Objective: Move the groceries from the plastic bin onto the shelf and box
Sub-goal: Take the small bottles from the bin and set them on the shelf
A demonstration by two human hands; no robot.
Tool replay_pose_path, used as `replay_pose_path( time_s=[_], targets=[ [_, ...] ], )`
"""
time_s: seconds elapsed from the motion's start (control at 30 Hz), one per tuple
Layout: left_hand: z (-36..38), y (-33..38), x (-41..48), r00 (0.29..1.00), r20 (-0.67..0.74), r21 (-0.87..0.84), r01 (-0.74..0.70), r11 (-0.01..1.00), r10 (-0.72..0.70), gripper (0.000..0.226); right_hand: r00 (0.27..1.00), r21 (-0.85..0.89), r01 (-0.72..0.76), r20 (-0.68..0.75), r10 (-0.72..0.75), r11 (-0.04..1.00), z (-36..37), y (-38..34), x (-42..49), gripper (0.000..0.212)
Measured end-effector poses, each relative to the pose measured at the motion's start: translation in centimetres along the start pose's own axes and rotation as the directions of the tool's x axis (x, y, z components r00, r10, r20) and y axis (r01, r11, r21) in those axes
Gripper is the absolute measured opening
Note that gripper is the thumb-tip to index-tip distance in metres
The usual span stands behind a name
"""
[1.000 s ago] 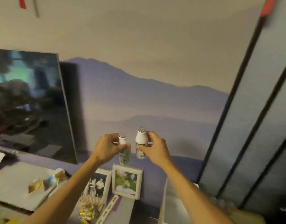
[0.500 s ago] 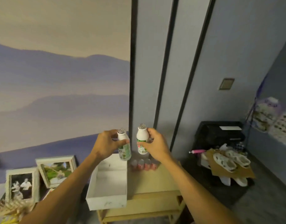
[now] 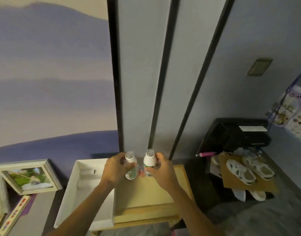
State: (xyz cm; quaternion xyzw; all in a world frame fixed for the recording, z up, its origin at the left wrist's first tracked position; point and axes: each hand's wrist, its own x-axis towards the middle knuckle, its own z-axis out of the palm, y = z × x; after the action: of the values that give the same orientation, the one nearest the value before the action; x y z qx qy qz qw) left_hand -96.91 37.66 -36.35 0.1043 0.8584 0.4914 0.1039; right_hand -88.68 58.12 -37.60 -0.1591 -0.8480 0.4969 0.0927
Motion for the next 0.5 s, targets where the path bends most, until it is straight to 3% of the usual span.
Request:
replay_pose_path(
  time_s=[0.23,0.5],
  targets=[
    [9.2,-10.2,1.2,0.972,-0.138,-0.047,0.185,0.982,-0.190,0.038,0.998,0.015,-0.030,0.047,0.030,0.999,8.4,12.9,3.8,0.051],
    [14.0,-17.7,3.9,0.954,-0.221,-0.028,0.203,0.979,-0.204,0.026,0.996,0.127,-0.043,0.082,0.033,0.991,15.5,22.3,5.3,0.047]
  ],
)
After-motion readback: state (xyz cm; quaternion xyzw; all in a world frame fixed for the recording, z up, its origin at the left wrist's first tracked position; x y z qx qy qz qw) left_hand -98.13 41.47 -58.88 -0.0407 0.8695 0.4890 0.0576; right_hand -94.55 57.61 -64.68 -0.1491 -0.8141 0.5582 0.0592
